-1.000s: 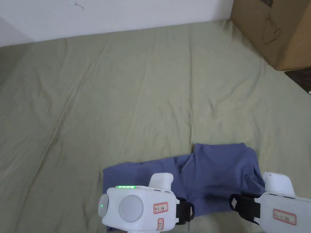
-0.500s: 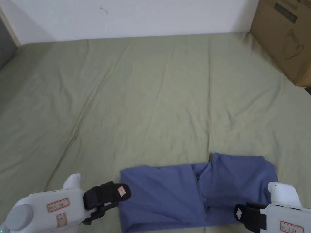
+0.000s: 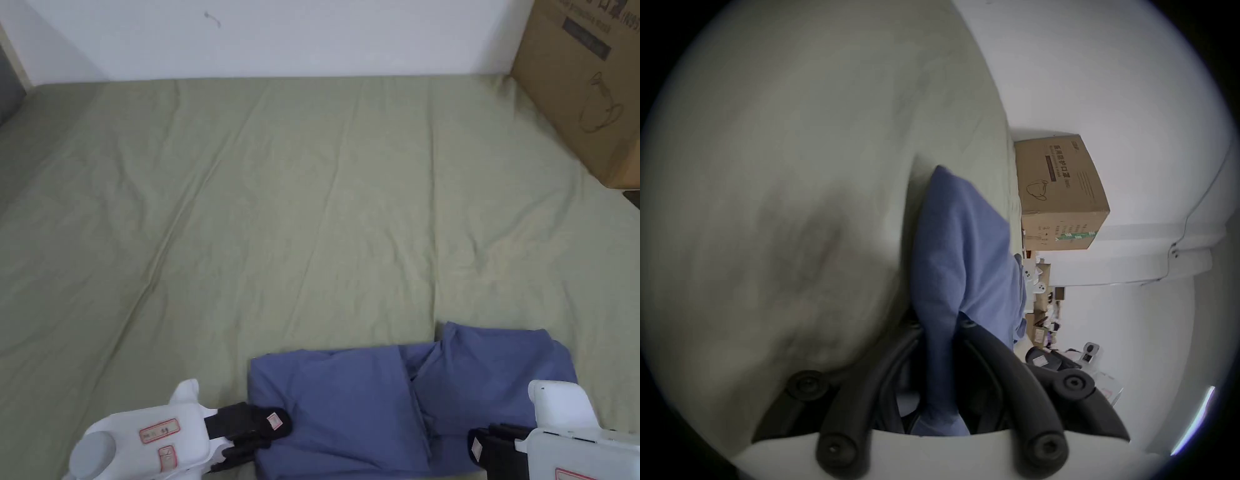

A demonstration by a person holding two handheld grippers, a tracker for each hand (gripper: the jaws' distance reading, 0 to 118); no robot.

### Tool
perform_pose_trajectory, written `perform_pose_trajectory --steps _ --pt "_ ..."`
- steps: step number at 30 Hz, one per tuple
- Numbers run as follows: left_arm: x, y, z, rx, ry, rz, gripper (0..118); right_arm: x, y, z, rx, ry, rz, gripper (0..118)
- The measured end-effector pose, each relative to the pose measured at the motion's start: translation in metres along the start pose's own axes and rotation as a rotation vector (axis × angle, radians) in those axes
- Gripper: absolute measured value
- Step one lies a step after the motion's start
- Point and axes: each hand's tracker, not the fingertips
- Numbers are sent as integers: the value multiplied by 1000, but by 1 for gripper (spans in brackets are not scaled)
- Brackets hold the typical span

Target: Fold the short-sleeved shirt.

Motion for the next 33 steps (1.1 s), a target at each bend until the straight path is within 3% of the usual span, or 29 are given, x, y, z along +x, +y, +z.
perform_pose_trajectory --steps 5,8,14,18,24,29,33 --pt "-3 20 33 41 36 -4 10 1 8 -3 13 -4 -36 3" --pt "-4 31 64 64 126 -98 10 2 10 -4 8 -5 -37 3" --pt "-45 70 145 154 306 -79 10 7 7 -6 24 -23 -50 3" --pt "-10 65 159 171 323 -85 10 13 2 -7 22 -19 -74 3" --pt "91 59 132 169 277 -307 10 22 -3 3 43 -27 -94 3" --pt "171 28 51 54 312 -544 10 40 -11 19 85 -34 -144 3" --pt "186 10 -29 -112 240 -556 11 58 -22 29 104 -43 -197 3"
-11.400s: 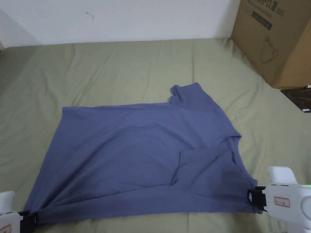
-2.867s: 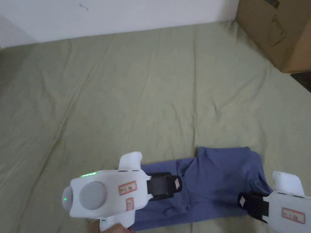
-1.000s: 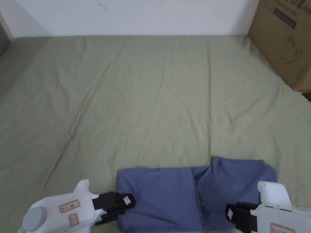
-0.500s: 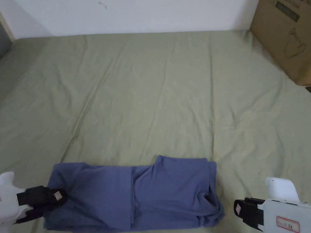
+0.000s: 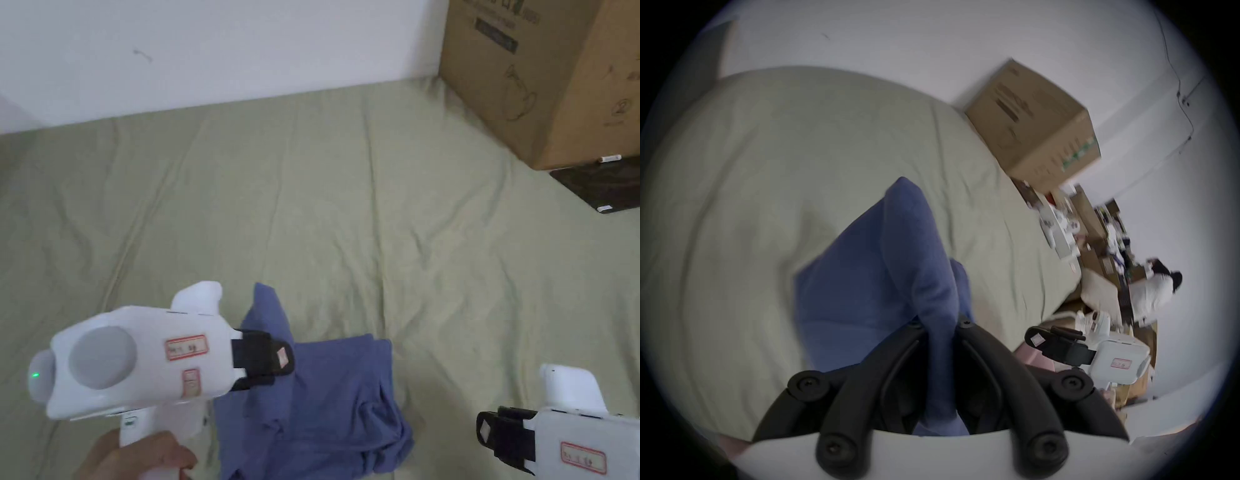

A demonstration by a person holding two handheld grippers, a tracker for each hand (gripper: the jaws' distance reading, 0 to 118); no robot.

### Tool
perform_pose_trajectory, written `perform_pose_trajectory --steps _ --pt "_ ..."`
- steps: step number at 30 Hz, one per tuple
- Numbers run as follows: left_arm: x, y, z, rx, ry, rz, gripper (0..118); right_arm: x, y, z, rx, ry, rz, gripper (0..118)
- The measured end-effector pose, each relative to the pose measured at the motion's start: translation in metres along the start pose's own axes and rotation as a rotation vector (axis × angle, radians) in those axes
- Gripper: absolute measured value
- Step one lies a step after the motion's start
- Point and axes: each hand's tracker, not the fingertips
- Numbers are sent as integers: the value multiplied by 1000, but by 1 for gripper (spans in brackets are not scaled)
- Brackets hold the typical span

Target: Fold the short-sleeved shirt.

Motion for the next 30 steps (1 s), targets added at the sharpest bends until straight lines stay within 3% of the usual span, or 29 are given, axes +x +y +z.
perform_pose_trajectory --steps 1,2,4,5,8,10,14,15,16,18,19,21,27,30 --pt "9 -1 -18 -38 0 -41 13 5 -2 2 3 -8 -9 3" --pt "18 -3 -35 -75 -10 -110 23 10 -5 5 6 -20 -14 3" --pt "38 -10 -58 -127 16 -167 79 20 -9 10 0 -46 -17 3" --pt "46 -12 -64 -155 12 -195 94 25 -11 13 -2 -59 -18 3" --pt "51 -15 -59 -117 -63 -181 92 38 -15 19 -7 -78 -39 3" --pt "40 -12 -48 -82 -84 -89 86 44 -16 22 -3 -78 -50 3" --pt "-7 -11 -27 9 -50 71 49 45 -15 18 -2 -78 -61 3" --pt "-17 -14 -27 15 39 80 7 46 -15 17 -2 -73 -60 3" --pt "-28 -17 -25 17 96 79 2 45 -15 16 -2 -68 -59 3" --pt "-46 -25 -36 -29 148 37 1 47 -13 7 -6 -53 -57 3" --pt "-52 -29 -42 -54 141 89 1 47 -12 3 -8 -47 -51 3" --pt "-53 -38 -55 -75 57 123 1 45 -11 -2 -14 -45 -41 3" --pt "-16 -39 -107 -128 -36 99 1 32 -11 2 -31 -39 -28 3" --pt "10 -45 -133 -188 1 15 1 30 -14 3 -39 -64 3 3"
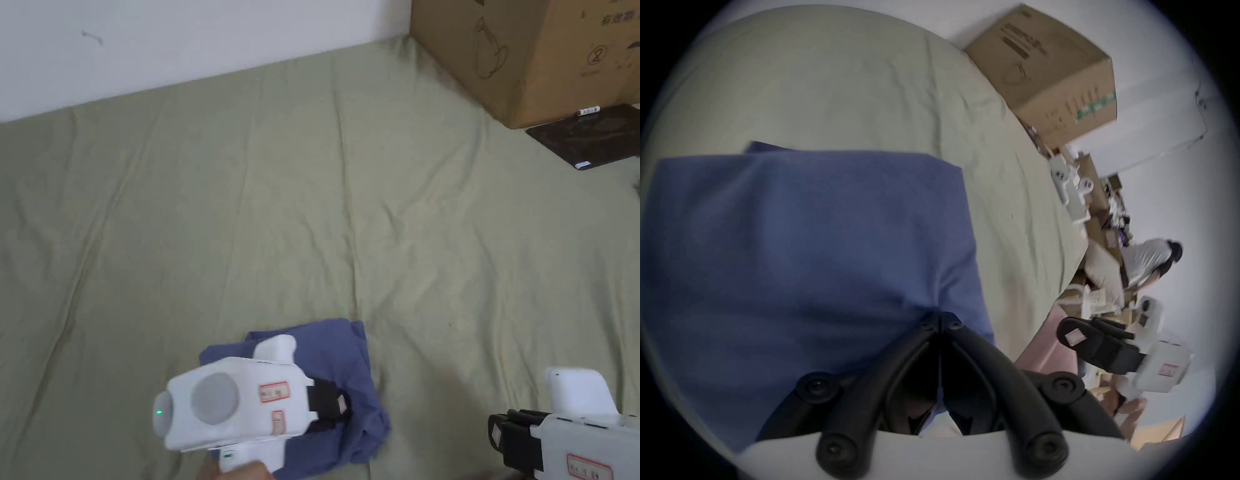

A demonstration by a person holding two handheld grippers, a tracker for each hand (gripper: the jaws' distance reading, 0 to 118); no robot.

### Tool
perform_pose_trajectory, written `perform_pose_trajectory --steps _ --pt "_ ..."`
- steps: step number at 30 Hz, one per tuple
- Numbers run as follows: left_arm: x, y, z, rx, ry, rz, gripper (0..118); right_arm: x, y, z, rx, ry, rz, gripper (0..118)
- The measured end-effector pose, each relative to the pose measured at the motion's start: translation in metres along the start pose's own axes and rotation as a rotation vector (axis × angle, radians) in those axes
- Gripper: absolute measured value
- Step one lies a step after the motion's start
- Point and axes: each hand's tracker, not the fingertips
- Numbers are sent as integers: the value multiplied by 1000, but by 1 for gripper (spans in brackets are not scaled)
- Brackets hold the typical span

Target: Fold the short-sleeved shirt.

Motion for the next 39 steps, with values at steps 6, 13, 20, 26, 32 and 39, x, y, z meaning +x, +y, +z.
perform_pose_trajectory --steps 6,13,20,26,32,39 --pt "25 0 -18 -35 -55 -82 1 5 -2 5 -5 2 -31 3" --pt "3 -6 15 40 -232 35 0 -12 11 3 3 25 -10 3" --pt "-85 -49 154 312 -118 129 0 -72 43 -17 -2 126 147 3" --pt "-161 -100 171 357 -94 353 0 -151 75 -67 -31 245 273 3" --pt "-185 -114 153 324 -141 392 46 -166 64 -151 -215 144 271 3" --pt "-189 -71 114 268 -377 352 112 -152 73 -139 -185 194 179 3"
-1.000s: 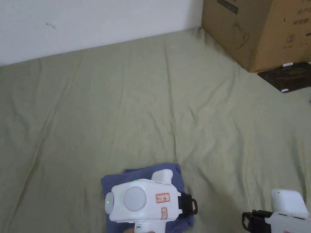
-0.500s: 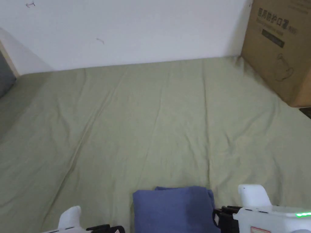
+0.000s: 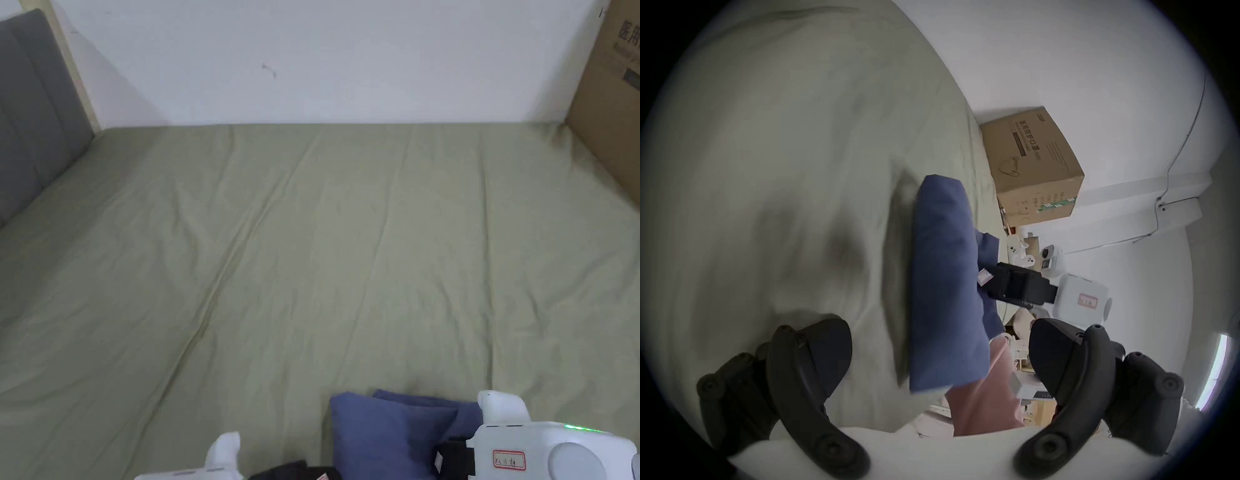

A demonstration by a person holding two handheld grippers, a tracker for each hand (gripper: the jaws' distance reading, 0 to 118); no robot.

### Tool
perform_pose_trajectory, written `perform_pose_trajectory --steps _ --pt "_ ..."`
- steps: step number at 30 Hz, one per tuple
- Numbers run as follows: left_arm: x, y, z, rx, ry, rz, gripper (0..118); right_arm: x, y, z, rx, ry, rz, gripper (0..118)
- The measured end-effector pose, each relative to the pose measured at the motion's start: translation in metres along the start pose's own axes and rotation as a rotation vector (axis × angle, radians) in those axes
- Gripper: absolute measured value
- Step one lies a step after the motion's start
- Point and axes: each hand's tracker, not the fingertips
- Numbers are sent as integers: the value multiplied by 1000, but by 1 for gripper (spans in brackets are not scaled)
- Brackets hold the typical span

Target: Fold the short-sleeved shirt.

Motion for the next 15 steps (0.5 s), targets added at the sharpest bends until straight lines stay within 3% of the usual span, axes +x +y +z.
perform_pose_trajectory --steps 2,6,9,10,11,12,14,15 --pt "-3 12 -21 -40 22 11 113 -2 -3 0 3 -4 -8 3" --pt "-11 28 -53 -56 -90 52 114 -4 -4 0 8 -16 -4 3" --pt "11 31 -64 -111 -52 39 111 -11 -4 4 6 -21 -5 3" --pt "14 31 -61 -119 -31 7 98 -13 -3 6 4 -30 1 3" --pt "13 33 -57 -109 49 -30 50 -15 -2 8 2 -42 10 3" --pt "8 30 -58 -116 152 -28 24 -17 -1 13 11 -43 25 3" --pt "-7 31 -48 -121 -20 71 24 -20 6 18 38 -49 53 3" --pt "-8 34 -43 -105 7 62 24 -22 7 23 53 -47 70 3"
